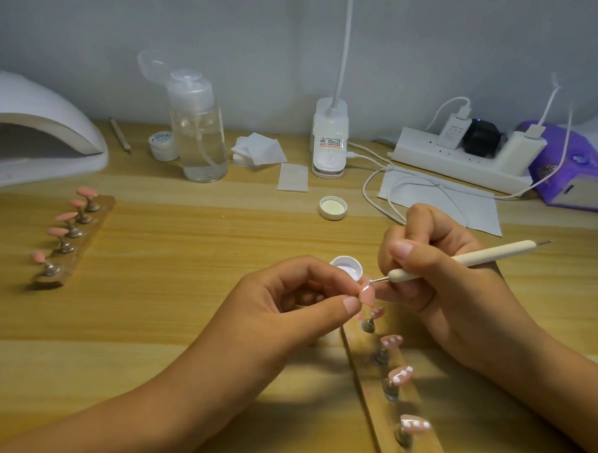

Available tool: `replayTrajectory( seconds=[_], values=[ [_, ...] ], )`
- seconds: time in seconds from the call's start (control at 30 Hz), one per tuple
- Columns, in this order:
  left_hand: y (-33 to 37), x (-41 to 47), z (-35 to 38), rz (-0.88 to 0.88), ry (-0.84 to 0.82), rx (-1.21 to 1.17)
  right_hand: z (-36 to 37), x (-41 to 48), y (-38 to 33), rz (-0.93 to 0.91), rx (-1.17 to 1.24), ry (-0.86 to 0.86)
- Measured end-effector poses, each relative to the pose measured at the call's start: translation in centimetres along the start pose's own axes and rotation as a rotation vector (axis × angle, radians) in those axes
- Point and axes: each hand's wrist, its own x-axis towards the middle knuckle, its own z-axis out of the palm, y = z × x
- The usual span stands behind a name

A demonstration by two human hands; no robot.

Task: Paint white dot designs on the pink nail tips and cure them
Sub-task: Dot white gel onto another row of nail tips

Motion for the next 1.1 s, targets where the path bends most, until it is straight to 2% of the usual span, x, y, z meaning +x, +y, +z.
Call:
replayTrajectory(
  seconds=[0.13, 0.2, 0.37, 0.67, 0.9, 0.97, 1.1],
  values=[
    [-0.1, 0.0, 0.0, 0.004, -0.006, -0.006, -0.1, 0.1, -0.1, -0.023, 0.021, 0.025],
    [-0.2, 0.0, -0.1, 0.012, -0.008, -0.009, -0.2, 0.2, -0.3, -0.053, -0.015, 0.094],
    [-0.5, 0.2, -0.4, 0.013, 0.071, -0.098, -0.5, 0.1, -0.2, -0.123, -0.401, 0.244],
    [-0.6, 0.5, -0.7, -0.028, 0.188, -0.225, -1.0, 0.3, 1.0, -0.296, -0.926, 0.045],
    [-0.7, 0.4, -0.8, -0.017, 0.142, -0.194, -1.1, 0.6, 1.2, -0.284, -0.959, 0.004],
    [-0.6, 0.4, -0.7, -0.008, 0.127, -0.178, -1.0, 0.4, 1.0, -0.267, -0.887, 0.04],
    [-0.5, 0.3, -0.5, 0.008, 0.086, -0.134, -0.5, 0.1, 0.4, -0.26, -0.575, 0.153]
  ],
)
